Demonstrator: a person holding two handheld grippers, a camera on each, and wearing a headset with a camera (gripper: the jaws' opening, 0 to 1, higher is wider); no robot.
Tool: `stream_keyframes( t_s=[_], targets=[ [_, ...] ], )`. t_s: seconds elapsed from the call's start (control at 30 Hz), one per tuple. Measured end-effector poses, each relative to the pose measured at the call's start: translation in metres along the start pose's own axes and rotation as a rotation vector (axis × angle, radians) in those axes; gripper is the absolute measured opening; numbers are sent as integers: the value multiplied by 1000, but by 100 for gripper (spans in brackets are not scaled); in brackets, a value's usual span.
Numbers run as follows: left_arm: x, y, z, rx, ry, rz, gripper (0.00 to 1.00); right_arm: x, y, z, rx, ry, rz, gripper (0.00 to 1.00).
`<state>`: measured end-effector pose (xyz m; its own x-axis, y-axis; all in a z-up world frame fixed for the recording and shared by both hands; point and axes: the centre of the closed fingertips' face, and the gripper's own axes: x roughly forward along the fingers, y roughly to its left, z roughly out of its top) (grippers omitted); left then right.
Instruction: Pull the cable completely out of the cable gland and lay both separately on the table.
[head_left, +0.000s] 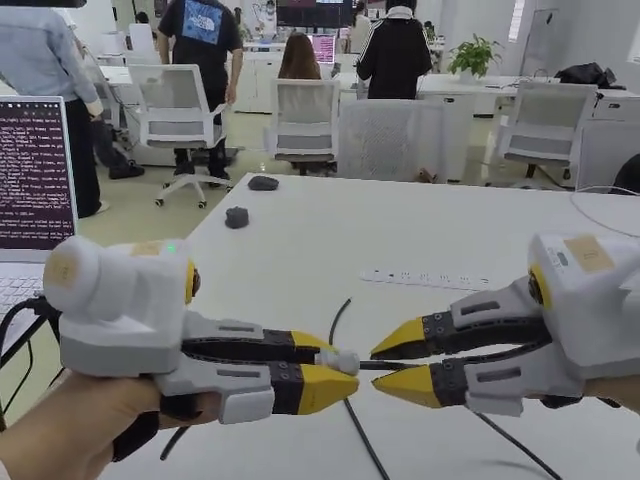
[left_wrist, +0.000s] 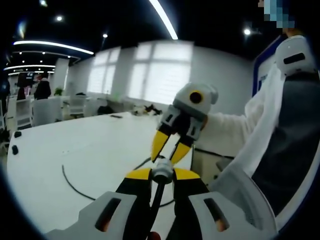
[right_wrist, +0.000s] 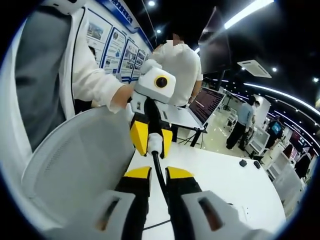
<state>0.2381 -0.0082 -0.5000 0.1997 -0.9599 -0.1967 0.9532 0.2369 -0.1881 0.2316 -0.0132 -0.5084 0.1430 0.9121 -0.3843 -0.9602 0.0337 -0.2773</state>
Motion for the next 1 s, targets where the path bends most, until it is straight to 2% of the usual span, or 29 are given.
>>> stream_keyframes(
  t_s=[0.4,0.7,0.87,1.0],
  targets=[
    [-2,0,-5,7,14,-14,16,-2,0,-10,-2,35,-6,5],
    [-14,10,-3,-6,7,20,17,-11,-6,-23,22,53,-47,4],
    [-17,11,-3,-11,-1,29,17,-18,-10,-32,44,68,-74,4],
    [-18,11,-1,-22,-12,29,17,-21,-9,-32,59,63,-83,5]
  ],
)
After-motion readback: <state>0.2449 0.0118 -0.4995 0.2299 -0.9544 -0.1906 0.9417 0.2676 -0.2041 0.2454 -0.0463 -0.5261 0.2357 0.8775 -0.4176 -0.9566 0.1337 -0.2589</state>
